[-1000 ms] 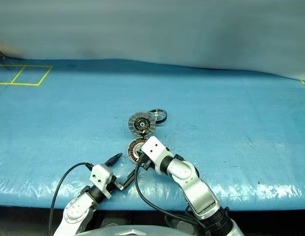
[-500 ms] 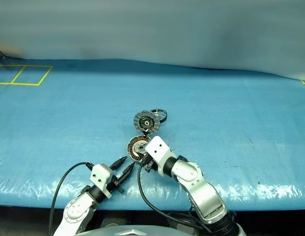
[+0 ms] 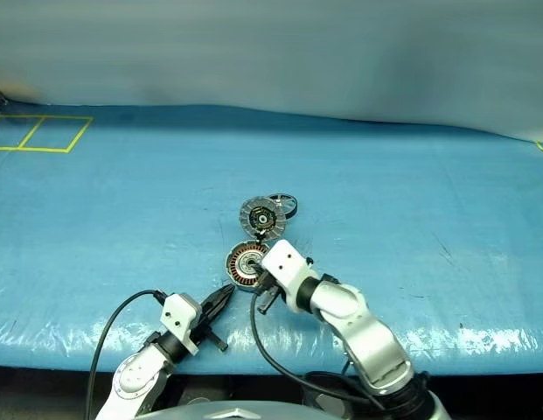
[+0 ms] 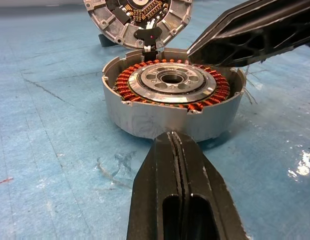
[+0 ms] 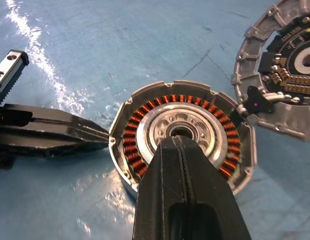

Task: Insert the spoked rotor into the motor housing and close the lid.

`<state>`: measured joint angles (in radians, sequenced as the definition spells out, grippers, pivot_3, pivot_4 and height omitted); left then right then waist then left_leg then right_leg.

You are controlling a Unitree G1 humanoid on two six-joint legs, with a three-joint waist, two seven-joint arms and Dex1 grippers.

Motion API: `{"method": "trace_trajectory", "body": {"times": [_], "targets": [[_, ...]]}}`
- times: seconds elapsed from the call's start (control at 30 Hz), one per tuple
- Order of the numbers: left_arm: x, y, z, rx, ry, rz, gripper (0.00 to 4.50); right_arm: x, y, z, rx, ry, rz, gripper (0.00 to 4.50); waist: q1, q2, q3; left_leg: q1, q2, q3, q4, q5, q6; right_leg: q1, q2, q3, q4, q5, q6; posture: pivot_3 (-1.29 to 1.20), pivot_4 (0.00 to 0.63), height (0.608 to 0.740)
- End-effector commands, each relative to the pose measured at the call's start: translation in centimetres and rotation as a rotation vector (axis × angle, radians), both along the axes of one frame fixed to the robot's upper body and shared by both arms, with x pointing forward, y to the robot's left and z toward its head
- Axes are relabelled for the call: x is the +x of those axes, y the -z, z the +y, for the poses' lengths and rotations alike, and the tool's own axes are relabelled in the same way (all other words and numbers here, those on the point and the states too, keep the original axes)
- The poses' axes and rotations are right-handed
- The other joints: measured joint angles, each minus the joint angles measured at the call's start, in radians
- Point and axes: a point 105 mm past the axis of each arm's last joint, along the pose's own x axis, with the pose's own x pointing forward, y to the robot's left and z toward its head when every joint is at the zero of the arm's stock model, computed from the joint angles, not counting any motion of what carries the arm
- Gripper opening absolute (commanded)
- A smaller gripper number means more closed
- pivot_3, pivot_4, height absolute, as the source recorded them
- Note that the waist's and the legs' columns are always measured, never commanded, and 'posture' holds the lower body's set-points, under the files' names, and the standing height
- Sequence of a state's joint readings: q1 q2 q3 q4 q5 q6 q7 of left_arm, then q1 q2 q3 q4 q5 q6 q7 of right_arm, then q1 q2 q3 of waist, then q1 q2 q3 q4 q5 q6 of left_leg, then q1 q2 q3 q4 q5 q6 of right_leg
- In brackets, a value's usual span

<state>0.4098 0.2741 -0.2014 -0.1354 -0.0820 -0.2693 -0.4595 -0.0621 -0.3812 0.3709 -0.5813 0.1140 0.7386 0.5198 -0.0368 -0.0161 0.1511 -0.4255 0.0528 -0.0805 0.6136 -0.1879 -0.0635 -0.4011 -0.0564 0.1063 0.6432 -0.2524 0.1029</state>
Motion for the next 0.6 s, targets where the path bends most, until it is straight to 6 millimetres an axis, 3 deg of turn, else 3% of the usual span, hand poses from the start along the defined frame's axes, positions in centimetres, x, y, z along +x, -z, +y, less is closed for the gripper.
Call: {"method": "trace_trajectory", "body": {"times": [0.03,0.13,0.23,0.4,0.6], "targets": [[-0.5,-0.3,-0.1,0.006,0.015,-0.019,0.03,0.6,-2.0,-2.8,-0.053,0.019,-0.047,0.00,0.000,0.001,0.000,0.000,0.000,0.000,0.000,0.000,0.000,0.000,0.000,0.000,0.000,0.000,0.000,0.00,0.150,0.740],[-0.5,-0.4,0.0,0.001,0.013,-0.025,0.03,1.8,-2.2,-4.9,-0.137,0.087,-0.072,0.00,-0.001,0.000,0.001,0.000,0.000,0.000,0.000,0.000,0.000,0.000,0.000,0.000,0.000,0.000,0.000,0.00,0.150,0.740],[-0.5,-0.5,0.1,-0.017,0.023,-0.022,0.03,5.1,-3.1,-7.5,-0.203,0.249,-0.136,0.00,-0.004,0.001,0.001,-0.001,0.000,0.001,0.000,0.000,0.000,-0.002,0.000,0.000,0.001,0.000,0.000,0.00,0.150,0.740],[-0.2,-0.5,0.2,-0.012,0.024,-0.023,0.03,8.3,-4.3,-8.1,-0.182,0.280,-0.117,0.00,-0.001,0.000,0.001,-0.002,0.000,0.001,0.000,0.000,0.000,-0.001,0.000,0.000,0.000,0.000,0.000,0.00,0.150,0.740],[-0.2,-0.4,0.2,-0.021,0.012,-0.027,0.00,10.7,-5.2,-7.6,-0.180,0.247,-0.102,1.81,-0.001,0.004,0.003,-0.003,-0.001,0.000,-0.001,0.000,0.001,0.002,0.000,0.000,0.000,0.001,0.000,0.00,0.150,0.740]]}}
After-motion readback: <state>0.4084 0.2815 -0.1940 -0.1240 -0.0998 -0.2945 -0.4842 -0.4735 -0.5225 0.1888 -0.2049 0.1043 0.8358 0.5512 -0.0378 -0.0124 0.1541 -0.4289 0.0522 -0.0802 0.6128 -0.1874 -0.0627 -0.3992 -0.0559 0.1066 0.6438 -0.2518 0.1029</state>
